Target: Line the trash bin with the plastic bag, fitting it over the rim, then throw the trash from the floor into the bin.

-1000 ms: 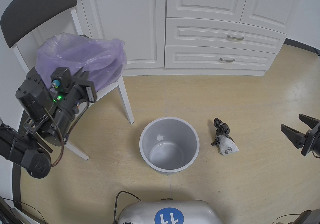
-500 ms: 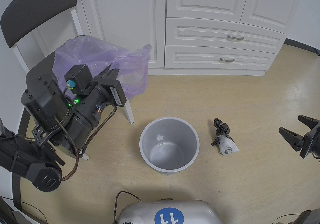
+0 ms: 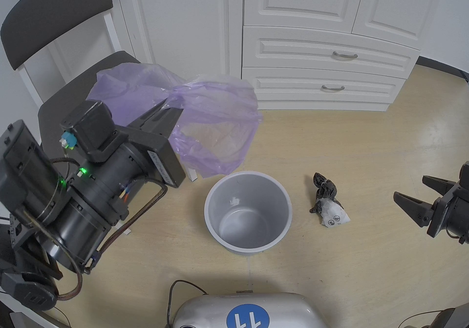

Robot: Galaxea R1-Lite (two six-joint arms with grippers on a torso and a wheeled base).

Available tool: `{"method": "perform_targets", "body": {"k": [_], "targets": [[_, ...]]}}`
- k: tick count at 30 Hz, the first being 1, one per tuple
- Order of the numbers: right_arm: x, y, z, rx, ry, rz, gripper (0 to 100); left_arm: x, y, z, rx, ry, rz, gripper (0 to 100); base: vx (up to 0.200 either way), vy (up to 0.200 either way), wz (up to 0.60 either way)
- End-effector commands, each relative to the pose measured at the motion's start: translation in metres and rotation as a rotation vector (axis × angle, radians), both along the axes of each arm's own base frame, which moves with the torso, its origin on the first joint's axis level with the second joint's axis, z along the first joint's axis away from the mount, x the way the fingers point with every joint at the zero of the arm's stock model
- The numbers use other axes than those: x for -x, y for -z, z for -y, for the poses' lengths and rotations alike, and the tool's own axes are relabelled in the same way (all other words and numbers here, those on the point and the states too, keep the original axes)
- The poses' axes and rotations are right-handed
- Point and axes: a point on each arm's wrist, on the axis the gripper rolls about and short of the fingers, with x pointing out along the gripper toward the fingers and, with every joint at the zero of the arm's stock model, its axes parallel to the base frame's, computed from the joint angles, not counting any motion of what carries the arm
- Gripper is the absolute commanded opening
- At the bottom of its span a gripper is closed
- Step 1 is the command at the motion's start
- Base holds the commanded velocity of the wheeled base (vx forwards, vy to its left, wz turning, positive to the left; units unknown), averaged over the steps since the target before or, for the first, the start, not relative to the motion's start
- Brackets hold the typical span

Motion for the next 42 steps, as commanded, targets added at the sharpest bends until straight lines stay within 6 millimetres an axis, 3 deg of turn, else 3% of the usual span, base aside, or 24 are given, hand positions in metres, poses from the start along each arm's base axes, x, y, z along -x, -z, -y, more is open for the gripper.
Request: {"method": "perform_targets", "body": {"k": [1,7,14,19,25,30,42], "targets": [[-0.006,0.005,-0.005,0.014,-0.013,-0.033,100,0.016,-0.009,-0.004,0.030,0.038,0.027,0,0.000,0.000,0.00],[-0.005,-0.001,-0.005,0.003,-0.013,-0.011,100,0.021,-0.010,-0.004,0.035,0.058,0.032,0,0.000,0.000,0.00],[-0.024,-0.039,-0.017,-0.014,-0.023,0.043,100,0.030,-0.019,-0.013,0.063,0.060,0.060,0,0.000,0.000,0.00],[-0.025,-0.047,-0.024,-0.189,-0.015,0.000,100,0.037,-0.026,-0.021,0.082,0.057,0.086,0,0.000,0.000,0.00],[-0.031,-0.040,-0.030,-0.223,-0.021,-0.035,100,0.040,-0.028,-0.022,0.074,0.065,0.094,0,0.000,0.000,0.00],[-0.041,-0.022,-0.041,-0.165,-0.031,-0.108,100,0.042,-0.028,-0.021,0.077,0.077,0.096,0,0.000,0.000,0.00],[-0.042,0.020,-0.073,-0.060,-0.154,-0.275,100,0.041,-0.029,-0.018,0.082,0.084,0.098,0,0.000,0.000,0.00]]}}
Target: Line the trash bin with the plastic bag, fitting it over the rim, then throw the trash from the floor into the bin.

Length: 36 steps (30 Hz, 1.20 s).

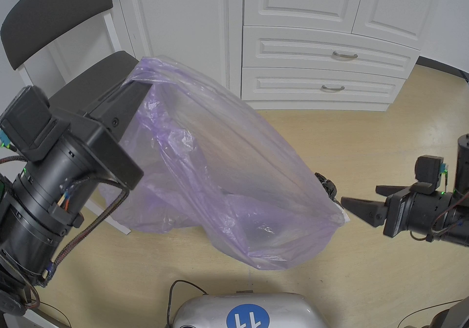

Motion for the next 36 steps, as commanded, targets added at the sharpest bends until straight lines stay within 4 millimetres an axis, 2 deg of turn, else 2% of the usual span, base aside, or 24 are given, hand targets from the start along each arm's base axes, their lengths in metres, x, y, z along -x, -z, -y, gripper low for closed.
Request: {"method": "perform_targets", "body": {"k": [1,6,10,16,21,26,36], "targets": [[-0.008,0.027,-0.021,0.067,-0.054,-0.104,100,-0.001,-0.001,0.002,0.004,0.005,0.001,0,0.000,0.000,0.00],[-0.011,0.037,-0.028,0.086,-0.065,-0.148,100,-0.001,-0.001,0.003,0.007,0.005,-0.001,0,0.000,0.000,0.00],[-0.025,0.052,-0.042,0.048,-0.049,-0.188,100,0.004,-0.006,0.002,0.029,0.023,0.016,0,0.000,0.000,0.00],[-0.039,0.057,-0.054,-0.056,-0.024,-0.160,100,0.010,-0.014,-0.002,0.058,0.033,0.036,0,0.000,0.000,0.00],[-0.043,0.063,-0.058,-0.075,-0.011,-0.179,100,0.016,-0.018,-0.003,0.073,0.054,0.048,0,0.000,0.000,0.00],[-0.049,0.061,-0.062,-0.085,0.004,-0.165,100,0.018,-0.020,-0.006,0.082,0.053,0.056,0,0.000,0.000,0.00],[-0.063,0.046,-0.063,-0.237,0.055,-0.081,100,0.019,-0.020,-0.006,0.083,0.057,0.056,0,0.000,0.000,0.00]]}}
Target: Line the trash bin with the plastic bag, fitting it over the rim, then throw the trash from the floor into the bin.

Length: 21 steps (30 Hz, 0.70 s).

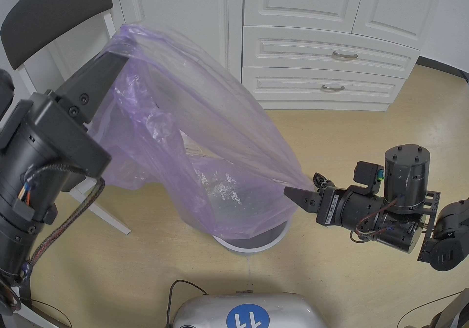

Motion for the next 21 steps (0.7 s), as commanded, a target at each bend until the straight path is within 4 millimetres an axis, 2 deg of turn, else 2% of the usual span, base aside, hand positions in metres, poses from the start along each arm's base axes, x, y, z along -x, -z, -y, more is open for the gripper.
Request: {"method": "perform_targets", "body": {"k": [1,8,14,21], "targets": [[-0.006,0.000,0.000,-0.010,0.018,0.000,100,0.000,0.000,0.000,0.002,0.002,0.000,0,0.000,0.000,0.00],[-0.015,0.010,-0.004,0.008,0.045,-0.025,100,0.004,-0.004,-0.003,0.019,0.012,0.011,0,0.000,0.000,0.00],[-0.018,0.012,-0.004,0.001,0.066,-0.011,100,0.005,-0.009,-0.004,0.039,0.015,0.020,0,0.000,0.000,0.00],[-0.021,0.020,-0.005,0.011,0.065,-0.024,100,0.007,-0.020,-0.011,0.084,0.005,0.051,0,0.000,0.000,0.00]]}}
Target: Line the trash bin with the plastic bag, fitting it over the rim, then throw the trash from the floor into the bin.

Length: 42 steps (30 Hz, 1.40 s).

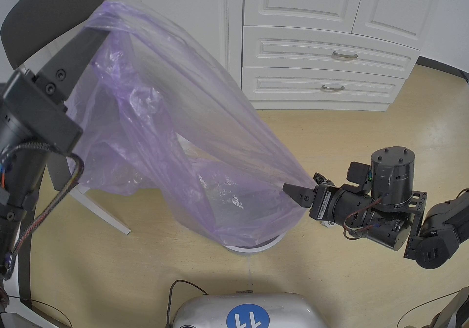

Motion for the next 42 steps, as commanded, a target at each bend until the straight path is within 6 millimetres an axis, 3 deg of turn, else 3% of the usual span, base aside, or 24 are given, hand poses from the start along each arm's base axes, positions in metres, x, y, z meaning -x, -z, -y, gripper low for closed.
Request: {"method": "perform_targets", "body": {"k": [1,11,22,42], "targets": [[-0.002,0.007,-0.002,0.014,-0.003,-0.019,100,0.002,-0.008,-0.006,0.032,-0.009,0.021,0,0.000,0.000,0.00],[-0.005,0.003,-0.004,-0.111,-0.021,-0.035,100,0.004,-0.011,-0.008,0.051,-0.002,0.023,0,0.000,0.000,0.00],[-0.012,0.018,-0.013,-0.271,-0.066,0.014,100,0.004,-0.011,-0.007,0.060,0.010,0.014,0,0.000,0.000,0.00],[-0.009,0.025,-0.015,-0.272,-0.085,0.020,100,0.003,-0.008,-0.003,0.063,0.030,-0.001,0,0.000,0.000,0.00]]}}
